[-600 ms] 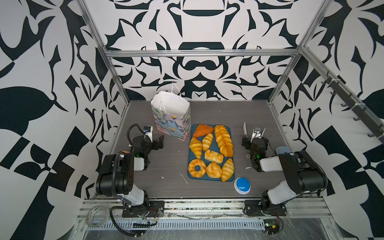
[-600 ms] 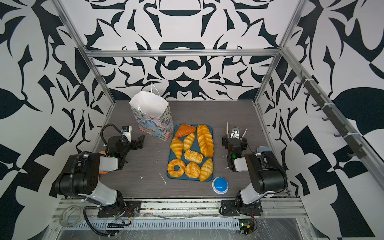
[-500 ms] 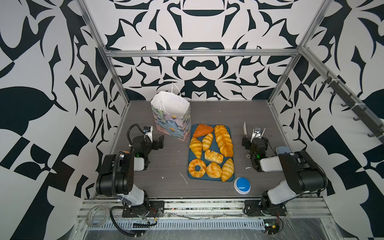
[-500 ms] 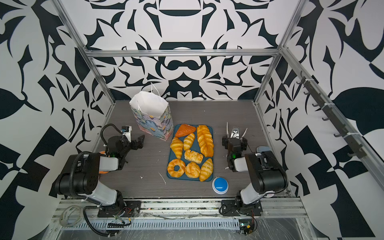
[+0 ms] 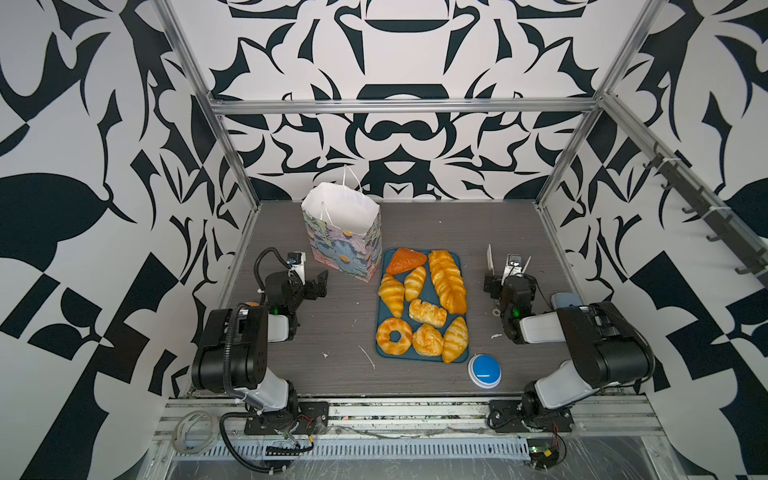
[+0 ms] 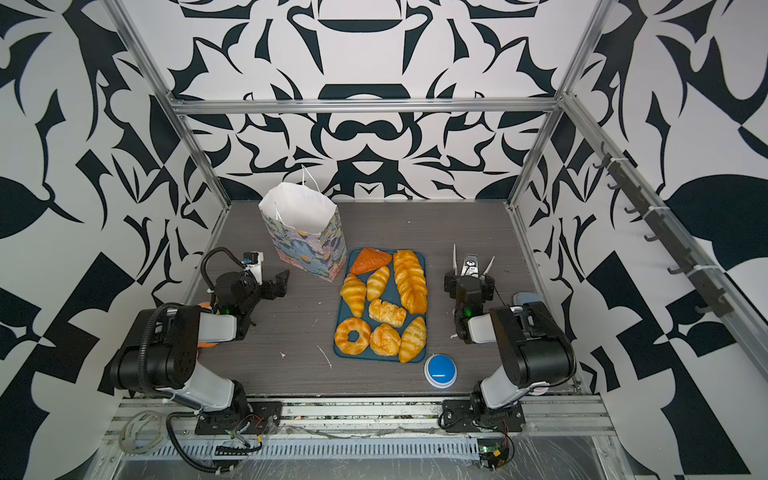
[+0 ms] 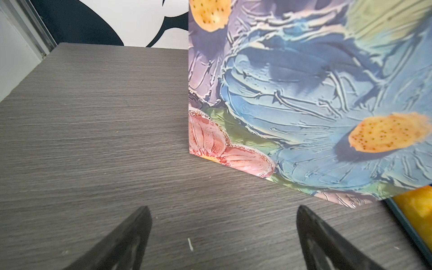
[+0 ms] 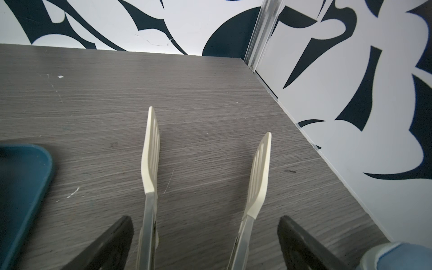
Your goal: Place the fake bread into the paper bag
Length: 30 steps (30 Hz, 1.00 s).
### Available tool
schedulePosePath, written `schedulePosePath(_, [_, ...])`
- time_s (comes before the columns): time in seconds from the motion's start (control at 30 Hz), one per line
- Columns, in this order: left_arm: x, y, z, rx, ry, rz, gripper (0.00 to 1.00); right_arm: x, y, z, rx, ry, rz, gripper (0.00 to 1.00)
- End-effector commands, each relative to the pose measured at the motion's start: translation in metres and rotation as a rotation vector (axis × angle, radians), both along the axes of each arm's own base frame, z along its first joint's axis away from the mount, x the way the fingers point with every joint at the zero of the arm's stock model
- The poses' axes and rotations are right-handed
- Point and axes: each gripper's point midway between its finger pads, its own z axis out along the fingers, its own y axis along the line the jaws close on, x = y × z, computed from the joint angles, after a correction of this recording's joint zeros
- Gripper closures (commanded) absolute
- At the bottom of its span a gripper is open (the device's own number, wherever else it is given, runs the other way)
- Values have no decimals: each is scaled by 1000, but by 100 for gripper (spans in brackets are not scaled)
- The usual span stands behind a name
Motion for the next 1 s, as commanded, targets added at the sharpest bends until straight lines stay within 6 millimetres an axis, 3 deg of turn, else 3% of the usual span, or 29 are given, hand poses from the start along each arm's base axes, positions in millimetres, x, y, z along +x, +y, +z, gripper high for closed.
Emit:
schedulePosePath(0.0, [3, -2, 4, 4, -17, -13, 1, 2, 1, 6, 4, -30, -1, 0])
schedulePosePath(0.73, [2, -2, 4, 4, -18, -13, 1, 3, 2, 6, 1, -27, 10, 0])
schedulePosePath(0.83, [3, 6, 5, 5, -24, 41, 1, 2, 1, 7, 0, -37, 4, 1])
schedulePosePath(0.97, [-7, 18, 18, 15, -71, 125, 1, -3, 0, 29, -38, -49, -44, 7])
